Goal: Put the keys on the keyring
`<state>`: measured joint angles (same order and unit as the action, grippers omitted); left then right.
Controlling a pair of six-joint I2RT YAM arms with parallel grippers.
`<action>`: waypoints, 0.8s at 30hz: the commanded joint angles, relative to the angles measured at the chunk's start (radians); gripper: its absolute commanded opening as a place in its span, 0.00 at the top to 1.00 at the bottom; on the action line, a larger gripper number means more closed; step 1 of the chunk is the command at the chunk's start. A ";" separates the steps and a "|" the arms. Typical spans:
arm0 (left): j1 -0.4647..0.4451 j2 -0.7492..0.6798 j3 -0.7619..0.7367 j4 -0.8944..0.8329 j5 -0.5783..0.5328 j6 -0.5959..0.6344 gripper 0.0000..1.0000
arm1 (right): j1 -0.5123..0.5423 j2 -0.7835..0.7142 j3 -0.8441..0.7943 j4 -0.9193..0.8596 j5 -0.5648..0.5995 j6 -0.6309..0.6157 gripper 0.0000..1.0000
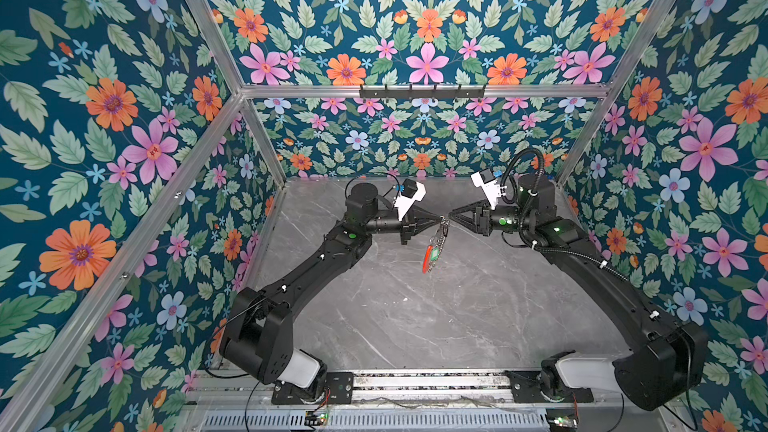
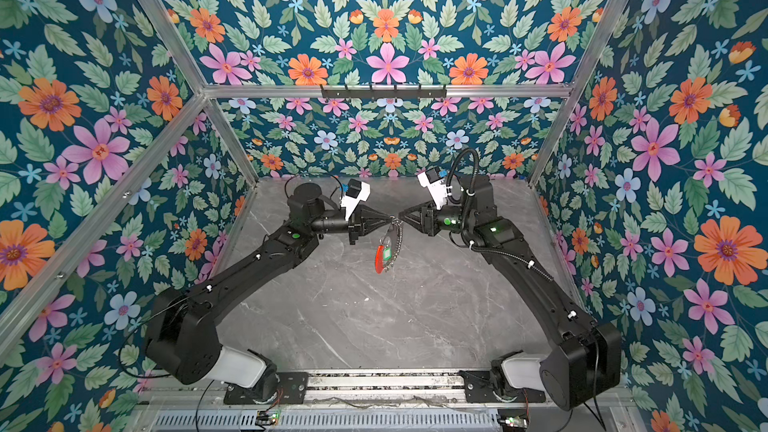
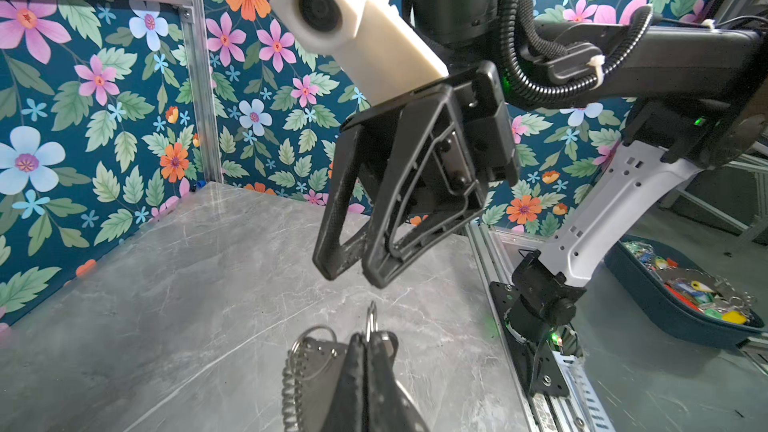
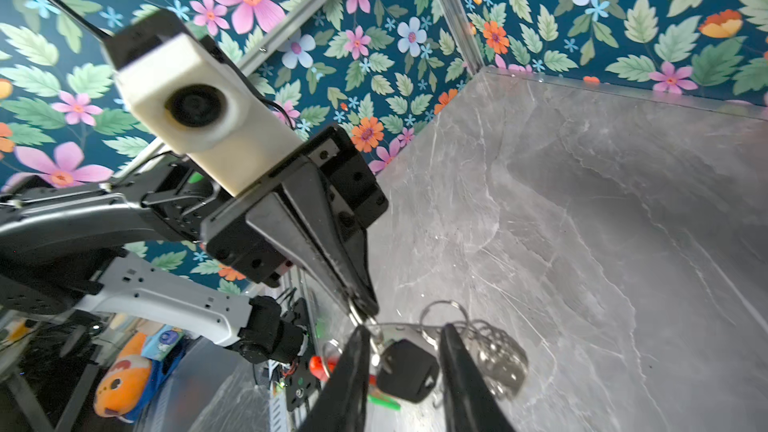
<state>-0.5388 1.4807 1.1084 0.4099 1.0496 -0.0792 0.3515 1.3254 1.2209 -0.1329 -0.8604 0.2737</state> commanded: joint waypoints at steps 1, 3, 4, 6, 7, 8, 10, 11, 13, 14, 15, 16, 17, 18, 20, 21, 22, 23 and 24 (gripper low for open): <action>0.002 -0.007 0.001 0.062 0.008 -0.021 1.00 | -0.002 0.014 -0.002 0.111 -0.092 0.072 0.69; 0.002 -0.009 0.002 0.061 0.007 -0.021 1.00 | -0.002 0.017 -0.009 0.131 -0.111 0.087 0.70; 0.002 -0.009 0.000 0.061 0.007 -0.022 1.00 | -0.002 0.017 -0.014 0.142 -0.116 0.095 0.70; 0.002 -0.008 -0.001 0.063 0.004 -0.027 1.00 | -0.002 0.015 -0.027 0.161 -0.123 0.107 0.72; 0.002 -0.006 0.001 0.065 0.004 -0.033 1.00 | -0.002 0.015 -0.033 0.164 -0.123 0.108 0.74; 0.002 -0.005 0.001 0.069 0.003 -0.040 1.00 | -0.002 0.015 -0.036 0.168 -0.121 0.110 0.75; 0.002 -0.005 0.000 0.077 0.000 -0.049 1.00 | -0.002 0.008 -0.050 0.175 -0.116 0.114 0.76; 0.003 -0.004 -0.001 0.080 0.001 -0.052 1.00 | -0.002 0.006 -0.054 0.176 -0.113 0.114 0.76; 0.005 -0.005 -0.001 0.087 0.001 -0.060 1.00 | -0.002 0.000 -0.063 0.176 -0.104 0.110 0.76; 0.006 -0.006 -0.001 0.089 0.002 -0.062 1.00 | -0.002 -0.004 -0.068 0.176 -0.102 0.109 0.75; 0.007 -0.007 -0.001 0.091 0.001 -0.064 1.00 | -0.002 -0.009 -0.073 0.176 -0.098 0.108 0.74; 0.008 -0.007 -0.002 0.093 0.000 -0.066 1.00 | -0.002 -0.010 -0.074 0.176 -0.097 0.107 0.73; 0.008 -0.008 -0.003 0.095 0.000 -0.067 1.00 | -0.003 -0.012 -0.075 0.176 -0.097 0.106 0.73; 0.009 -0.008 -0.003 0.095 -0.002 -0.069 1.00 | -0.001 -0.013 -0.077 0.177 -0.097 0.106 0.73; 0.010 -0.008 -0.003 0.097 -0.002 -0.073 1.00 | -0.003 -0.016 -0.078 0.180 -0.098 0.108 0.73; 0.010 -0.008 -0.004 0.099 -0.002 -0.076 1.00 | -0.002 -0.017 -0.080 0.183 -0.098 0.108 0.75; 0.010 -0.007 -0.005 0.103 -0.002 -0.081 1.00 | -0.001 -0.018 -0.081 0.183 -0.098 0.109 0.78; 0.010 -0.008 -0.008 0.109 -0.002 -0.085 1.00 | -0.001 -0.019 -0.083 0.186 -0.099 0.110 0.80; 0.010 -0.009 -0.009 0.118 -0.003 -0.090 1.00 | -0.002 -0.019 -0.083 0.187 -0.100 0.112 0.83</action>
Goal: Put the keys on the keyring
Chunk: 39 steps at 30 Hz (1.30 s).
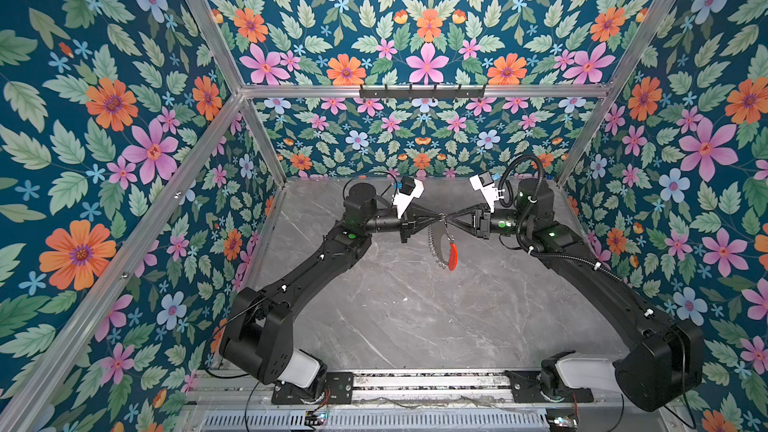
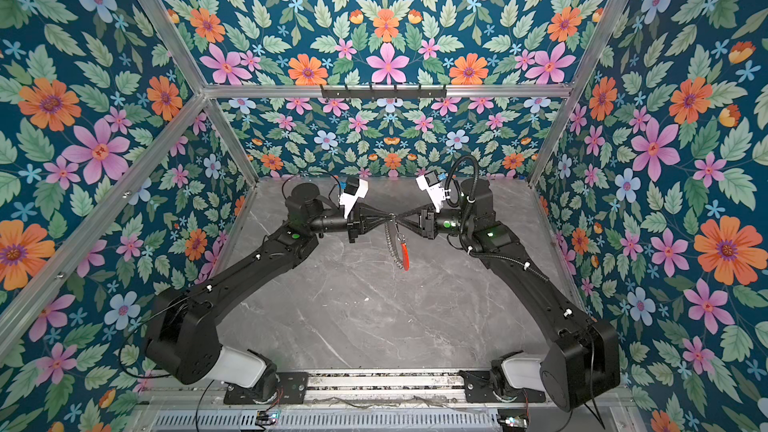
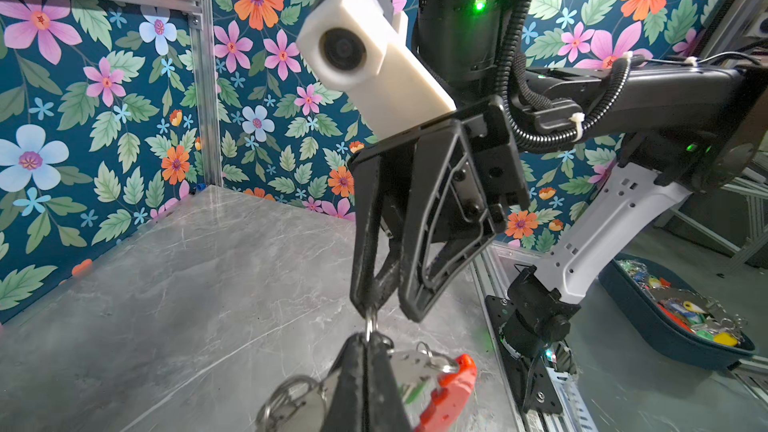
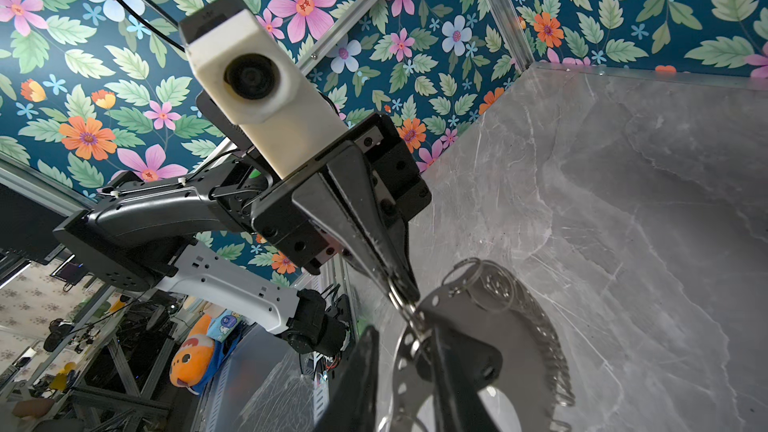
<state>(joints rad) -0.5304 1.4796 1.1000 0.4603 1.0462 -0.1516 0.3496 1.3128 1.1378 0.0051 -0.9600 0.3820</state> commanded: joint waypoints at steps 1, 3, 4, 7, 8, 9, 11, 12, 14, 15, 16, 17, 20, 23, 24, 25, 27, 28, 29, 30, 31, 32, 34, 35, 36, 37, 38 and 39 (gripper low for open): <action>0.001 -0.008 -0.003 0.077 0.001 -0.023 1.00 | 0.000 -0.006 0.000 0.050 0.000 0.006 0.87; 0.001 -0.007 -0.007 0.093 0.002 -0.034 1.00 | 0.000 -0.005 -0.002 0.057 -0.001 0.009 0.92; 0.002 -0.007 -0.008 0.100 0.003 -0.038 1.00 | 0.001 -0.006 -0.002 0.060 0.001 0.011 0.94; 0.001 -0.010 -0.011 0.114 0.000 -0.043 1.00 | -0.001 -0.004 -0.004 0.067 0.001 0.015 0.99; 0.001 -0.010 -0.015 0.123 0.000 -0.047 1.00 | 0.000 -0.003 -0.004 0.069 0.003 0.014 1.00; 0.001 -0.014 -0.018 0.137 -0.001 -0.052 1.00 | -0.001 -0.001 -0.005 0.069 0.004 0.017 1.00; 0.001 -0.018 -0.030 0.173 -0.005 -0.065 1.00 | -0.001 0.003 -0.010 0.072 0.003 0.020 1.00; 0.001 -0.021 -0.037 0.194 -0.010 -0.071 1.00 | 0.000 0.005 -0.012 0.074 0.003 0.022 1.00; 0.001 -0.027 -0.053 0.231 -0.018 -0.080 1.00 | -0.001 0.009 -0.019 0.077 0.005 0.024 1.00; 0.001 -0.030 -0.060 0.245 -0.025 -0.085 1.00 | -0.001 0.008 -0.024 0.079 0.006 0.024 1.00; 0.001 -0.033 -0.066 0.263 -0.030 -0.094 1.00 | 0.000 0.011 -0.029 0.085 0.006 0.028 1.00; 0.001 -0.035 -0.070 0.280 -0.035 -0.103 1.00 | 0.000 0.012 -0.033 0.092 0.005 0.035 1.00; 0.001 -0.030 -0.083 0.361 -0.055 -0.157 1.00 | 0.000 0.018 -0.045 0.131 -0.009 0.067 1.00; -0.001 -0.015 -0.103 0.476 -0.081 -0.231 1.00 | 0.008 0.030 -0.058 0.207 -0.032 0.128 1.00; -0.003 -0.008 -0.112 0.527 -0.089 -0.260 1.00 | 0.014 0.032 -0.058 0.223 -0.033 0.141 1.00; -0.006 -0.002 -0.123 0.576 -0.102 -0.290 1.00 | 0.022 0.034 -0.057 0.232 -0.032 0.148 0.99; -0.012 0.010 -0.147 0.669 -0.128 -0.341 1.00 | 0.036 0.037 -0.051 0.234 -0.029 0.149 0.99; -0.015 0.017 -0.160 0.725 -0.145 -0.369 1.00 | 0.041 0.040 -0.047 0.234 -0.026 0.149 0.99; -0.018 0.024 -0.169 0.760 -0.158 -0.389 1.00 | 0.044 0.042 -0.044 0.235 -0.025 0.150 0.99; -0.022 0.029 -0.172 0.775 -0.167 -0.399 1.00 | 0.044 0.043 -0.043 0.234 -0.025 0.152 0.98; -0.027 0.034 -0.177 0.788 -0.177 -0.408 1.00 | 0.044 0.043 -0.041 0.237 -0.022 0.154 0.95; -0.032 0.039 -0.182 0.800 -0.184 -0.412 1.00 | 0.044 0.042 -0.041 0.238 -0.020 0.156 0.92; -0.037 0.039 -0.191 0.820 -0.193 -0.420 1.00 | 0.045 0.037 -0.041 0.223 -0.008 0.151 0.91; -0.037 0.040 -0.194 0.827 -0.197 -0.422 1.00 | 0.045 0.031 -0.041 0.210 0.002 0.143 0.89; -0.037 0.039 -0.197 0.830 -0.200 -0.422 1.00 | 0.042 0.025 -0.040 0.191 0.012 0.132 0.87; -0.037 0.036 -0.200 0.830 -0.201 -0.421 1.00 | 0.042 0.018 -0.038 0.161 0.031 0.114 0.83; -0.037 0.034 -0.201 0.829 -0.199 -0.419 1.00 | 0.040 0.003 -0.035 0.122 0.057 0.092 0.80; -0.037 0.032 -0.203 0.827 -0.200 -0.419 1.00 | 0.036 -0.008 -0.033 0.091 0.077 0.073 0.77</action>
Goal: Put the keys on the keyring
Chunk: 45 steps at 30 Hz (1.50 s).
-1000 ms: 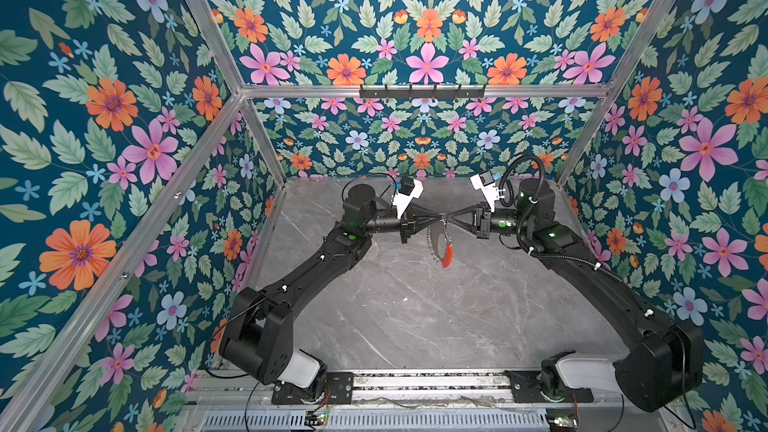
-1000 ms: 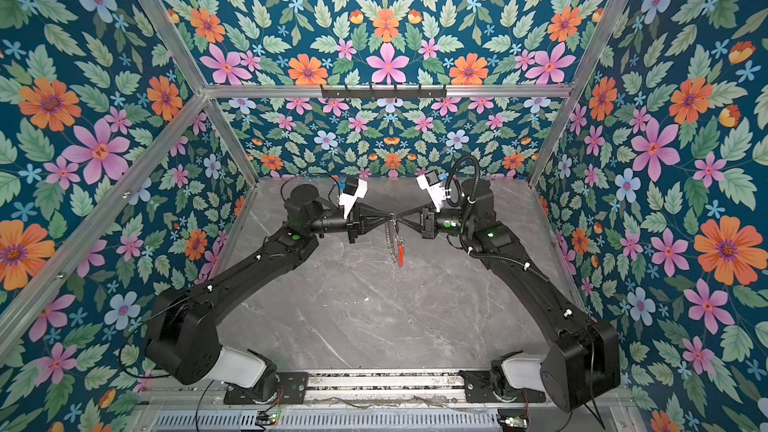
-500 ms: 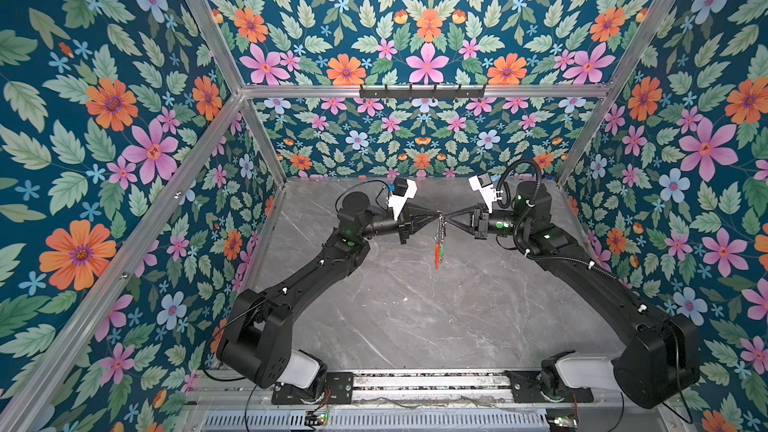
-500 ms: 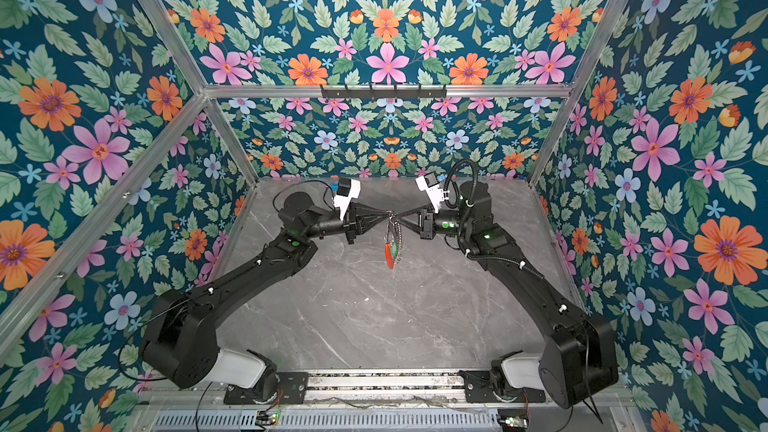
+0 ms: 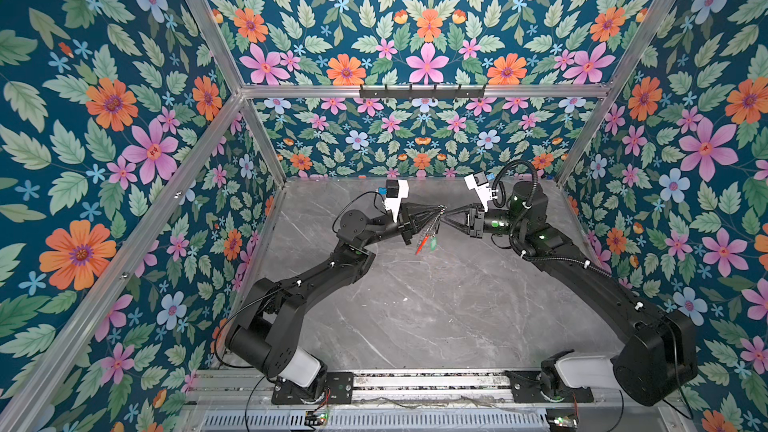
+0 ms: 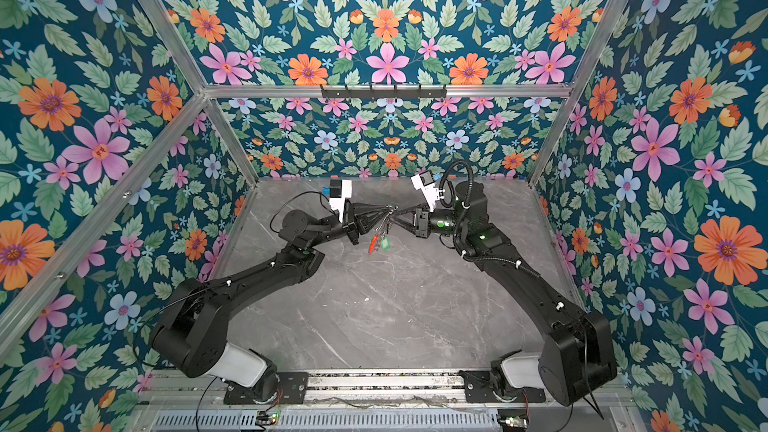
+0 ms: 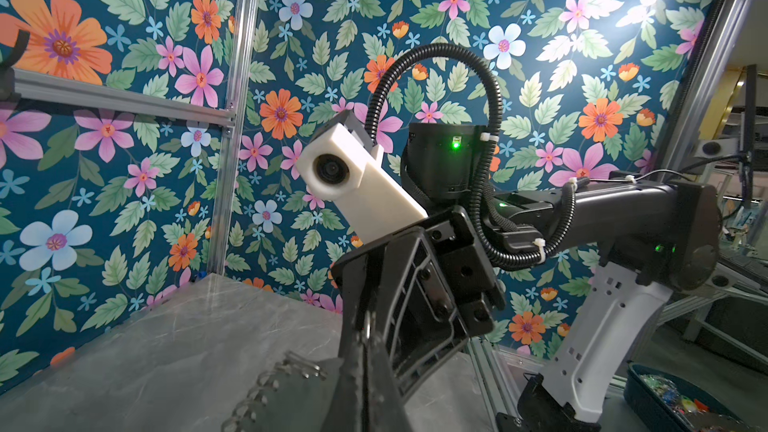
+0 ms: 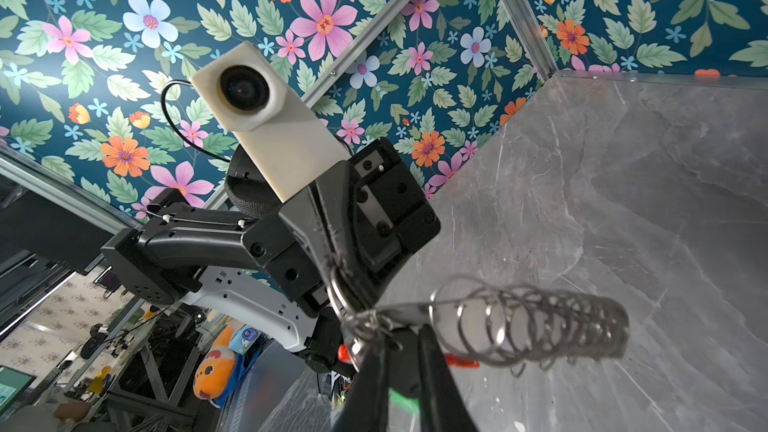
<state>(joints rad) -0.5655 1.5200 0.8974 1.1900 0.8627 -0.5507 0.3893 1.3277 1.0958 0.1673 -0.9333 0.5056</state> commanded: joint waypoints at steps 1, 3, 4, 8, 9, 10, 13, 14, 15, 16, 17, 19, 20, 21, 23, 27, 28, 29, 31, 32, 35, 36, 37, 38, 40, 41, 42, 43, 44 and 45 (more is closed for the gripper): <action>-0.002 -0.011 0.000 0.095 -0.016 -0.019 1.00 | -0.010 -0.037 0.012 -0.102 0.069 -0.072 0.75; -0.002 -0.014 -0.001 0.089 -0.016 -0.015 1.00 | -0.027 -0.069 0.015 -0.152 0.112 -0.100 0.73; -0.002 -0.015 -0.001 0.086 -0.014 -0.015 1.00 | -0.034 -0.088 0.017 -0.176 0.133 -0.119 0.72; -0.002 -0.017 0.001 0.082 -0.008 -0.022 1.00 | -0.038 -0.128 0.064 -0.272 0.200 -0.194 0.71; -0.002 -0.017 0.001 0.081 -0.008 -0.024 1.00 | -0.039 -0.129 0.075 -0.274 0.198 -0.199 0.71; -0.004 -0.015 0.003 0.081 -0.007 -0.026 1.00 | -0.038 -0.131 0.084 -0.268 0.192 -0.202 0.72; -0.005 -0.013 0.005 0.079 -0.004 -0.030 1.00 | -0.035 -0.122 0.099 -0.225 0.154 -0.180 0.76; -0.006 -0.013 0.006 0.079 -0.004 -0.031 1.00 | -0.033 -0.119 0.103 -0.208 0.145 -0.172 0.78; -0.008 -0.012 0.007 0.077 -0.004 -0.031 1.00 | -0.028 -0.115 0.105 -0.201 0.141 -0.171 0.78; -0.008 -0.013 0.008 0.076 -0.004 -0.031 1.00 | -0.021 -0.111 0.110 -0.197 0.139 -0.171 0.79; -0.010 -0.013 0.009 0.074 -0.005 -0.030 1.00 | -0.013 -0.107 0.114 -0.197 0.138 -0.172 0.79; -0.010 -0.011 0.012 0.070 -0.002 -0.029 1.00 | 0.000 -0.095 0.126 -0.201 0.132 -0.178 0.79; -0.010 -0.011 0.015 0.068 -0.001 -0.029 1.00 | 0.007 -0.090 0.130 -0.205 0.130 -0.180 0.79; -0.010 -0.011 0.019 0.066 -0.001 -0.029 1.00 | 0.013 -0.084 0.132 -0.206 0.130 -0.185 0.79; -0.011 -0.009 0.023 0.063 0.000 -0.029 1.00 | 0.022 -0.079 0.133 -0.208 0.131 -0.190 0.79; -0.011 -0.004 0.029 0.062 0.002 -0.029 1.00 | 0.028 -0.073 0.132 -0.206 0.130 -0.193 0.79; -0.011 -0.004 0.029 0.061 0.003 -0.029 1.00 | 0.027 -0.073 0.133 -0.206 0.128 -0.195 0.79; -0.011 -0.004 0.029 0.061 0.002 -0.029 1.00 | 0.027 -0.073 0.132 -0.205 0.129 -0.194 0.79; -0.012 -0.002 0.031 0.060 0.004 -0.029 1.00 | 0.027 -0.071 0.132 -0.203 0.130 -0.195 0.79; -0.012 -0.002 0.031 0.060 0.003 -0.029 1.00 | 0.027 -0.070 0.134 -0.200 0.129 -0.195 0.79; -0.016 0.006 0.035 0.051 0.010 -0.031 1.00 | 0.028 -0.062 0.138 -0.196 0.129 -0.195 0.79; -0.017 0.009 0.038 0.048 0.013 -0.031 1.00 | 0.029 -0.058 0.141 -0.194 0.129 -0.195 0.79; -0.019 0.010 0.040 0.046 0.014 -0.030 1.00 | 0.029 -0.054 0.144 -0.194 0.128 -0.194 0.79; -0.020 0.011 0.040 0.046 0.013 -0.030 1.00 | 0.029 -0.049 0.148 -0.193 0.126 -0.195 0.80; -0.020 0.010 0.043 0.046 0.014 -0.029 1.00 | 0.029 -0.041 0.154 -0.194 0.123 -0.195 0.86; -0.020 0.008 0.043 0.046 0.014 -0.029 1.00 | 0.030 -0.040 0.156 -0.193 0.123 -0.194 0.89; -0.020 0.009 0.043 0.044 0.014 -0.028 1.00 | 0.031 -0.038 0.156 -0.196 0.122 -0.195 0.91; -0.021 0.007 0.043 0.042 0.014 -0.026 1.00 | 0.031 -0.036 0.158 -0.197 0.123 -0.196 0.93; -0.020 0.008 0.042 0.039 0.015 -0.025 1.00 | 0.031 -0.038 0.160 -0.198 0.123 -0.196 0.95; -0.020 0.008 0.042 0.037 0.015 -0.023 1.00 | 0.031 -0.039 0.161 -0.202 0.123 -0.199 0.97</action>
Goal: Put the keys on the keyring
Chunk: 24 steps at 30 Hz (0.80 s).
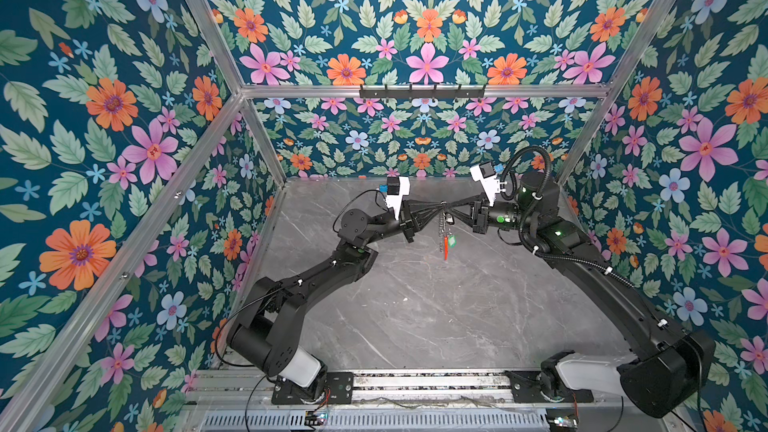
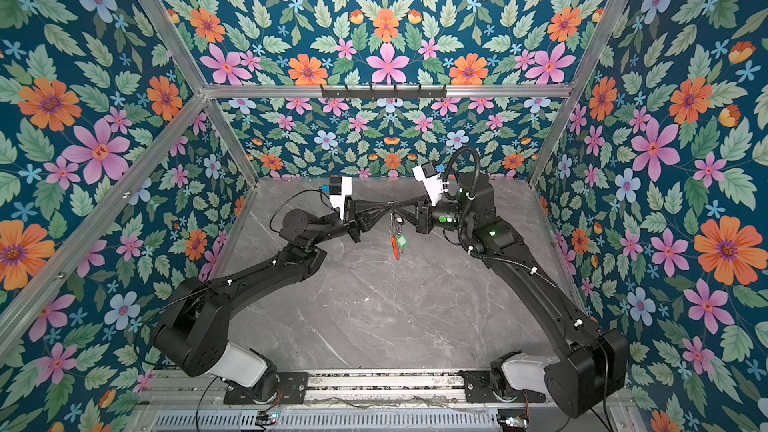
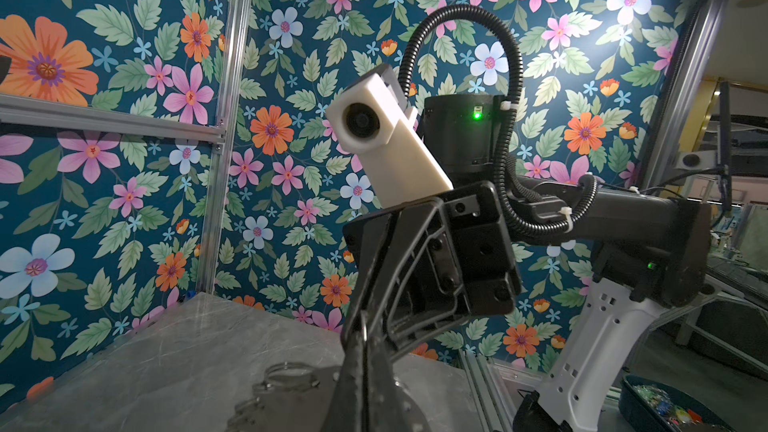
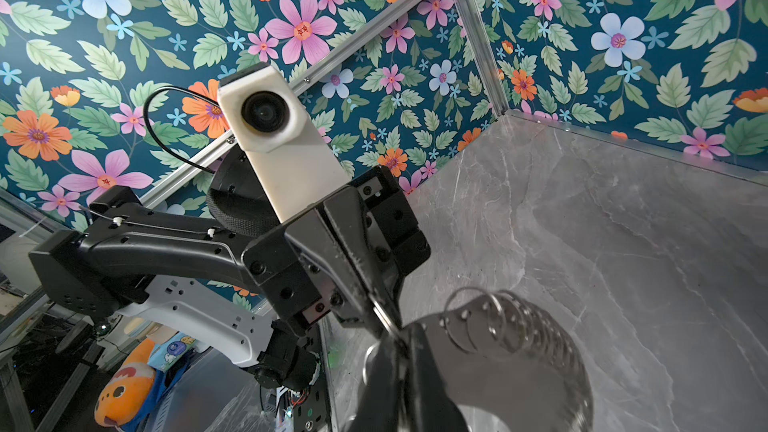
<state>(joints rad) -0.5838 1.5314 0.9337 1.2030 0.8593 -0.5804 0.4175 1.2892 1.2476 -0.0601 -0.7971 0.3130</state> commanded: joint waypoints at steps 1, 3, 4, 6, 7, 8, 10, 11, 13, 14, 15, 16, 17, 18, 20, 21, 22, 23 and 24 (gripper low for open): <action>-0.002 -0.005 0.005 0.024 0.019 0.007 1.00 | 0.003 -0.001 0.010 0.021 -0.012 -0.009 0.99; -0.002 -0.005 0.002 0.020 0.020 0.011 1.00 | 0.002 -0.004 0.012 0.016 -0.008 -0.015 1.00; -0.002 -0.004 0.004 0.017 0.020 0.015 1.00 | 0.003 -0.007 0.014 0.010 -0.007 -0.018 1.00; -0.002 -0.006 0.001 0.006 0.022 0.029 1.00 | 0.003 -0.007 0.021 -0.006 0.000 -0.032 1.00; -0.001 -0.008 0.002 -0.008 0.023 0.043 1.00 | 0.003 -0.008 0.027 -0.022 0.005 -0.044 1.00; -0.001 -0.012 0.003 -0.025 0.025 0.055 1.00 | 0.003 -0.006 0.033 -0.036 0.011 -0.056 1.00; 0.002 -0.019 0.011 -0.084 0.034 0.100 0.87 | 0.003 -0.002 0.048 -0.076 0.023 -0.088 1.00; 0.005 -0.023 0.016 -0.121 0.043 0.132 0.80 | 0.003 0.001 0.057 -0.096 0.029 -0.106 1.00; 0.014 -0.048 0.026 -0.245 0.062 0.230 0.71 | 0.003 0.009 0.076 -0.154 0.049 -0.153 1.00; 0.018 -0.065 0.031 -0.331 0.062 0.294 0.68 | 0.004 0.012 0.084 -0.183 0.059 -0.176 1.00; 0.019 -0.085 0.040 -0.449 0.056 0.393 0.67 | 0.006 0.016 0.093 -0.215 0.073 -0.204 1.00; 0.019 -0.111 0.053 -0.586 0.054 0.515 0.66 | 0.011 0.021 0.104 -0.257 0.094 -0.241 1.00; 0.019 -0.131 0.062 -0.689 0.048 0.618 0.66 | 0.020 0.027 0.116 -0.296 0.123 -0.278 1.00; 0.019 -0.154 0.071 -0.789 0.042 0.728 0.66 | 0.032 0.036 0.131 -0.341 0.164 -0.321 1.00; 0.019 -0.187 0.080 -0.920 0.015 0.892 0.66 | 0.061 0.058 0.160 -0.422 0.248 -0.400 1.00; 0.022 -0.199 0.088 -0.979 0.009 0.966 0.67 | 0.074 0.071 0.175 -0.458 0.286 -0.434 1.00; 0.023 -0.202 0.104 -1.025 -0.001 1.007 0.70 | 0.083 0.083 0.185 -0.480 0.313 -0.457 1.00; 0.027 -0.197 0.129 -1.073 0.000 1.034 0.72 | 0.088 0.091 0.191 -0.493 0.325 -0.469 1.00; 0.032 -0.185 0.159 -1.137 0.013 1.067 0.73 | 0.092 0.099 0.193 -0.502 0.333 -0.478 1.00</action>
<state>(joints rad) -0.5606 1.3403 1.0515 0.3157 0.8711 0.2520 0.5018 1.3762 1.4261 -0.4786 -0.5526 -0.0555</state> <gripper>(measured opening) 0.267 0.051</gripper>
